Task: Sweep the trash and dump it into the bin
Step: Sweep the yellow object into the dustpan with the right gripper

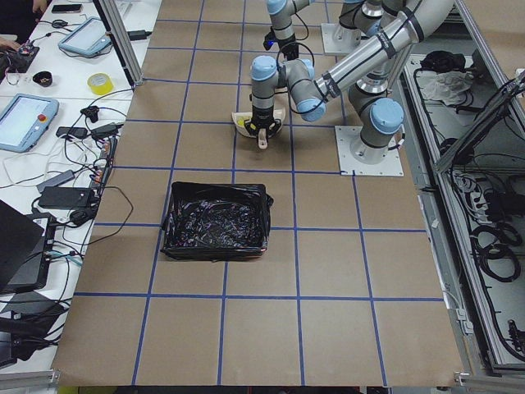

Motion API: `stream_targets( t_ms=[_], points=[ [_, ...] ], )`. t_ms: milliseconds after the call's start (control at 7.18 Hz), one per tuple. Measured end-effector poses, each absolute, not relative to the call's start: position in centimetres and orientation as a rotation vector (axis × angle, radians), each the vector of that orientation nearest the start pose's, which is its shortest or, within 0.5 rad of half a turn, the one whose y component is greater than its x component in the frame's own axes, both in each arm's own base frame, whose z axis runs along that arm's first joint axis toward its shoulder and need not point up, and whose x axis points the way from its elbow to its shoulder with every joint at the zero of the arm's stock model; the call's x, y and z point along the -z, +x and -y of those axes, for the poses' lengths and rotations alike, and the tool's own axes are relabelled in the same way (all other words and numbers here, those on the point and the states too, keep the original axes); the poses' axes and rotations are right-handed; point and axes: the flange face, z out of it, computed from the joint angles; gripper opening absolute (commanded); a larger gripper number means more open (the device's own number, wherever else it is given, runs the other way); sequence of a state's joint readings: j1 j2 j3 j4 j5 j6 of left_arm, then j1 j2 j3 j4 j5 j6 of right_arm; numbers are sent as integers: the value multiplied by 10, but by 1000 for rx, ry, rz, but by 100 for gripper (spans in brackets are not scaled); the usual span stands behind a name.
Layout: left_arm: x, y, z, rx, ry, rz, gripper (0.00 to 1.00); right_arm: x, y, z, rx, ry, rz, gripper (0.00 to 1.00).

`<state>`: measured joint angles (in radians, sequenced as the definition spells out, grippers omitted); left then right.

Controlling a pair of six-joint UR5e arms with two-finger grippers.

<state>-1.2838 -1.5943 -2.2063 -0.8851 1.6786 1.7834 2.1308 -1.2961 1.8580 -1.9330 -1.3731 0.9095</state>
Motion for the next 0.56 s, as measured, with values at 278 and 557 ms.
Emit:
stream_targets(
  t_ms=[278,557],
  points=[
    [-254,0,441,-119,2059,-2254,0,-230,452,389,-292,309,-2984,0],
    [-257,-1,443,-109,2052,-2250,0,-236,493,424,-246,135,-2893,0]
  ],
)
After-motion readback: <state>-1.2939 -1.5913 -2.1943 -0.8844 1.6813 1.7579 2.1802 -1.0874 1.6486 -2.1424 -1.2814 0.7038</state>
